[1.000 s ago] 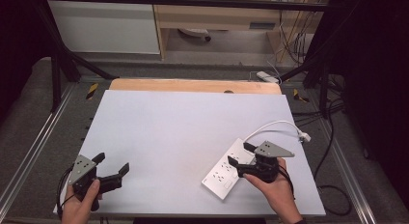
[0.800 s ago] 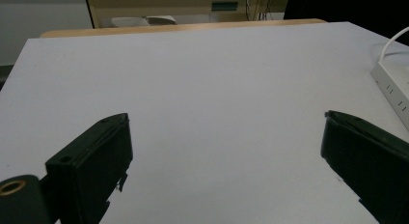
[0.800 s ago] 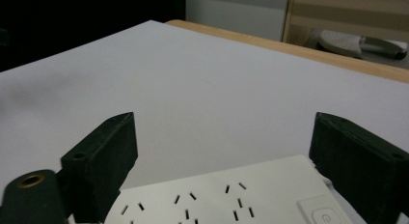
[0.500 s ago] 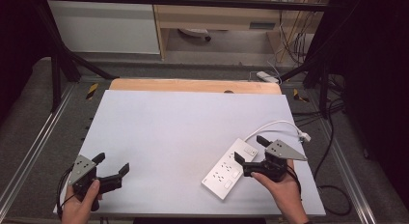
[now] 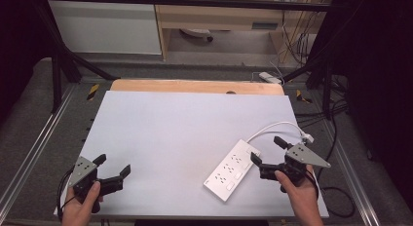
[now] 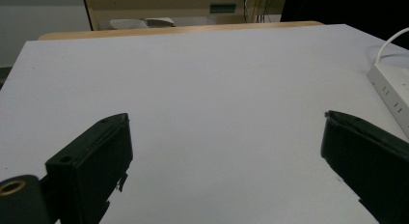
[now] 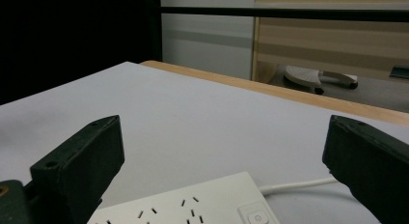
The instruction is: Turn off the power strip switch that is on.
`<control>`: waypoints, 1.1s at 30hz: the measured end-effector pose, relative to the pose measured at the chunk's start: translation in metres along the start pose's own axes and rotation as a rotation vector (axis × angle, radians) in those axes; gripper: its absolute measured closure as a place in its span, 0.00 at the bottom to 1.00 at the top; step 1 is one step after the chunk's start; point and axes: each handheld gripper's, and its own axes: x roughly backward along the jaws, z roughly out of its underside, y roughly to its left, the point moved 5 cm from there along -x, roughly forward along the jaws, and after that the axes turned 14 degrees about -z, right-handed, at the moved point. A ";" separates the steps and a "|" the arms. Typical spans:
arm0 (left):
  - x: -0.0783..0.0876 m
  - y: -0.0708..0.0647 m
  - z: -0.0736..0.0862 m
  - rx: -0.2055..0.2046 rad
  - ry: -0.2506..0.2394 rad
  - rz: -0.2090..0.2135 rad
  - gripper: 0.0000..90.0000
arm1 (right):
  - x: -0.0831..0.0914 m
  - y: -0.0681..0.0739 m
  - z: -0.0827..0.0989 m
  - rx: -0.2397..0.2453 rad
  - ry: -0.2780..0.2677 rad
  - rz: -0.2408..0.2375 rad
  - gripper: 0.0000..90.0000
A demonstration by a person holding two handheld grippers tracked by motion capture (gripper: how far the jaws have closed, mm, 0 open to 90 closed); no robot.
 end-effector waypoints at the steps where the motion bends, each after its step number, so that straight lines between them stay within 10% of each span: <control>1: 0.000 0.000 0.000 0.000 0.000 0.000 0.05 | 0.002 -0.002 0.000 0.001 -0.002 0.005 0.02; 33: 0.000 0.000 -0.001 0.001 -0.005 0.003 0.04 | 0.047 -0.042 0.052 -0.025 0.070 0.086 0.03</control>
